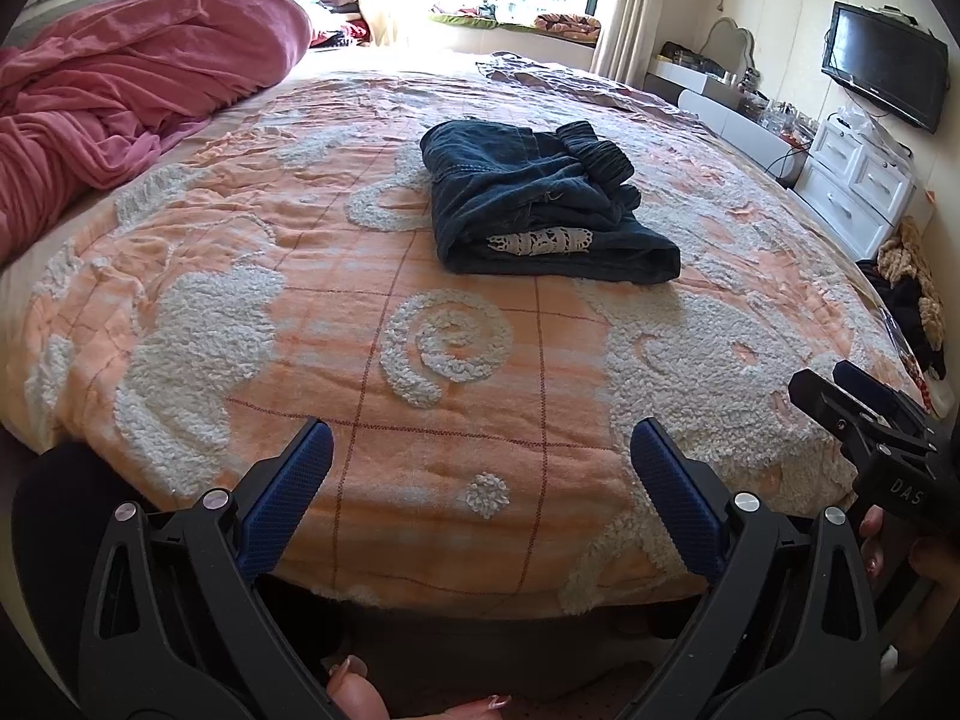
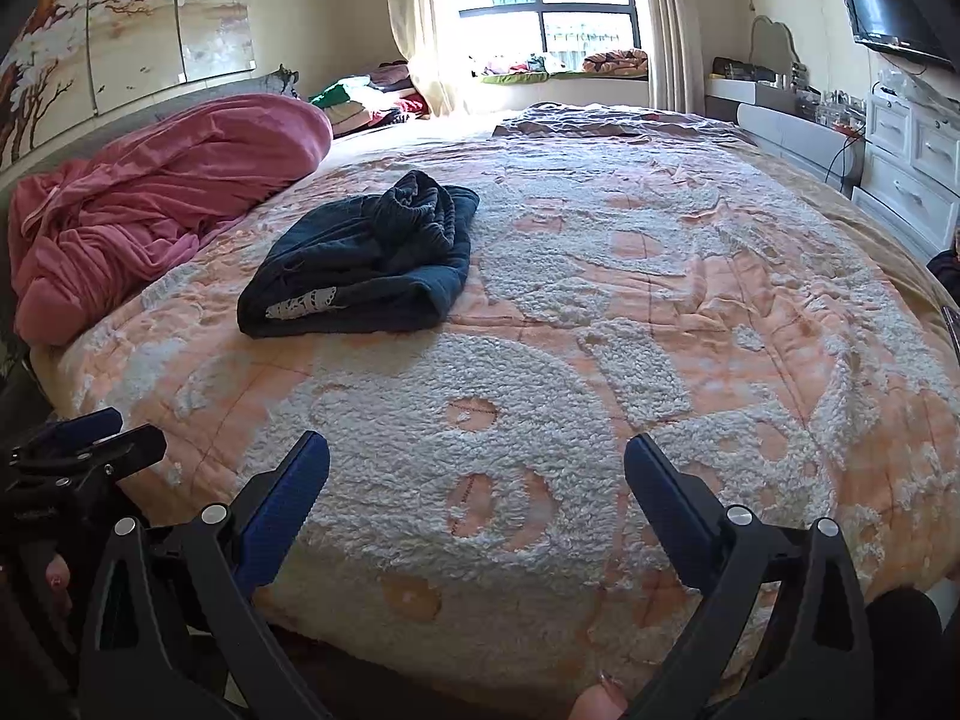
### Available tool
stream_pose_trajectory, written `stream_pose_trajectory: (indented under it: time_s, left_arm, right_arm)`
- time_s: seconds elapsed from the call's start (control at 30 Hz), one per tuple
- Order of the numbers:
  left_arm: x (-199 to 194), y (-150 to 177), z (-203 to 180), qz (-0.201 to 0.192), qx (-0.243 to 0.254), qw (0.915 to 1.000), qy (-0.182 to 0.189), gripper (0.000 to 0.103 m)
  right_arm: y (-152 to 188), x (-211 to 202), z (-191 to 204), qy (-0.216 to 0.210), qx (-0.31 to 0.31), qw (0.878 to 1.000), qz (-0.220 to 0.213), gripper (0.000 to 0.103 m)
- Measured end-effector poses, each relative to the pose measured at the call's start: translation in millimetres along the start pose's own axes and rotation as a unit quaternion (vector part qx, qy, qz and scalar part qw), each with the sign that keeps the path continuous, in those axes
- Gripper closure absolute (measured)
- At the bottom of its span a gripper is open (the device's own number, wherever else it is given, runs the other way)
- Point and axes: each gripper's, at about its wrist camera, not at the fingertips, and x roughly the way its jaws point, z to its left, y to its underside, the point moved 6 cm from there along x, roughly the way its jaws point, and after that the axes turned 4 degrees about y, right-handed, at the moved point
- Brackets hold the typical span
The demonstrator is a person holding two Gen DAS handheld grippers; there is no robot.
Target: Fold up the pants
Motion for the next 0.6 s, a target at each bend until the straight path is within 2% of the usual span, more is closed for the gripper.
stream_pose_trajectory:
  time_s: [0.6]
  left_arm:
    - [0.0,1.2,0.9,0.001,-0.001,1.0,0.0,0.01]
  right_arm:
    - [1.7,2.6,-1.4,0.001,0.002,1.0,0.005,0.005]
